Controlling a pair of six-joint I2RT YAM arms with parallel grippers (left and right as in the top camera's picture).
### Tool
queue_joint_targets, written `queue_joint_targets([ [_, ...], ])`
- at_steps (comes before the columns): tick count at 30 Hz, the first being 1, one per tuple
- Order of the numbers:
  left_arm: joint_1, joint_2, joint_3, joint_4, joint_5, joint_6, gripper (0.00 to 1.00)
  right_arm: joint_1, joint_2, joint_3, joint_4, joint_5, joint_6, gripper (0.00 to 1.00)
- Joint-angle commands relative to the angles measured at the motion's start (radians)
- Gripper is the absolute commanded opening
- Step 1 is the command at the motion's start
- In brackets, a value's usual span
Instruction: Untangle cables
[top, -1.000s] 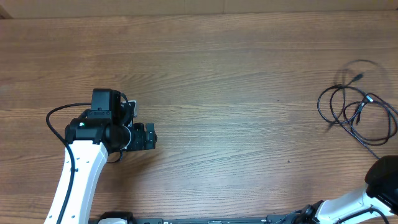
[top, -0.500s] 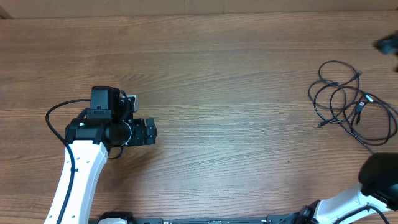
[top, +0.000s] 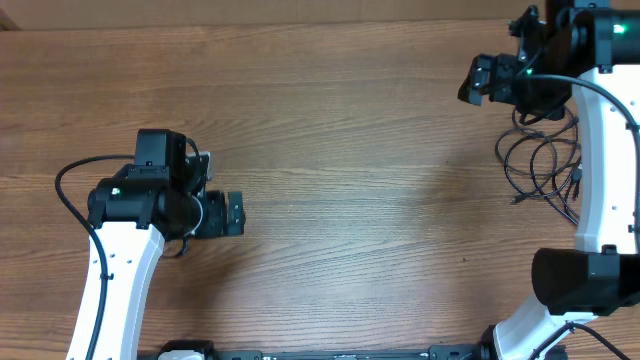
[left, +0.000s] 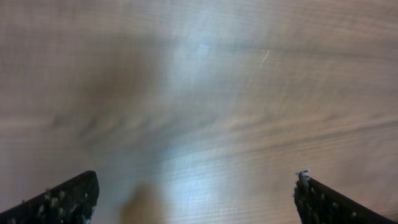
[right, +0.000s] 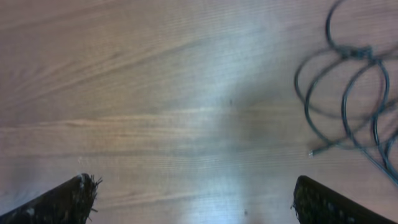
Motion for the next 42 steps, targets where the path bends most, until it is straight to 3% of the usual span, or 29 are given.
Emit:
queue_joint_targets([
  [1, -0.005, 0.005, 0.016, -0.111, -0.060, -0.011, 1.00, 0.014, -0.042, 0.000, -0.032, 0.057, 0.068, 1.00],
  [13, -0.006, -0.161, 0.014, -0.164, -0.074, -0.019, 1.00, 0.017, -0.360, -0.131, 0.075, 0.080, 0.069, 1.00],
  [23, -0.006, -0.593, -0.050, -0.065, -0.070, 0.015, 1.00, 0.017, -0.832, -0.766, 0.456, 0.080, 0.069, 1.00],
  [29, -0.006, -0.729, -0.058, 0.016, -0.070, 0.000, 1.00, 0.017, -1.102, -1.058, 0.662, 0.166, 0.068, 1.00],
  [42, -0.006, -0.730, -0.058, -0.036, -0.063, -0.031, 1.00, 0.017, -1.154, -1.099, 0.593, 0.191, 0.068, 1.00],
])
